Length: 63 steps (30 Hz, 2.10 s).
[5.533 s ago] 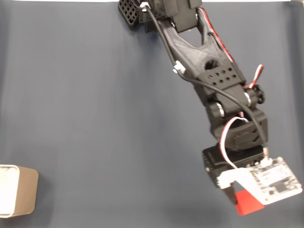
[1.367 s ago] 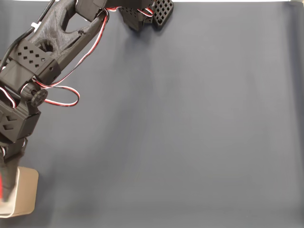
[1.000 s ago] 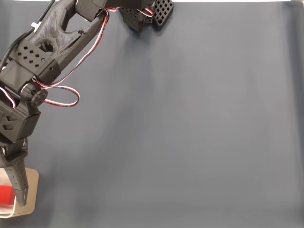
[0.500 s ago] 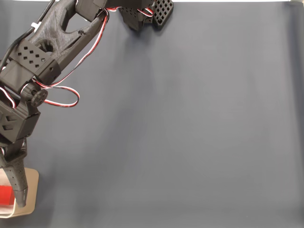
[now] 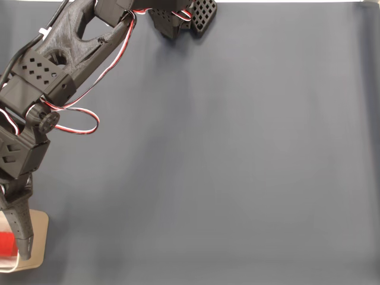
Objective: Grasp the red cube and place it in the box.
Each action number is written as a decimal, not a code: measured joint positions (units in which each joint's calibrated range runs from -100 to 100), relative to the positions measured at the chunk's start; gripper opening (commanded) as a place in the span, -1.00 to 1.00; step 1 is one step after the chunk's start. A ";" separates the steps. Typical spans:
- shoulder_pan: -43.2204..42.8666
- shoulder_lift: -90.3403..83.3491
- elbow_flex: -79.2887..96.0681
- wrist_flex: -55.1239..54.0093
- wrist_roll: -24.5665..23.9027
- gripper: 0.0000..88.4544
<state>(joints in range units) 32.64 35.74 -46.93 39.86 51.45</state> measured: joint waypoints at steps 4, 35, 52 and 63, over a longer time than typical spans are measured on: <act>0.00 0.00 0.00 -0.08 -0.20 -0.45; -19.66 -18.32 19.98 -0.56 -2.93 -1.00; -33.31 -39.60 48.55 -2.78 -3.17 -1.00; -34.20 -56.10 71.70 -6.44 -3.47 -1.00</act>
<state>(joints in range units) -1.56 -20.36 24.77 33.41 47.99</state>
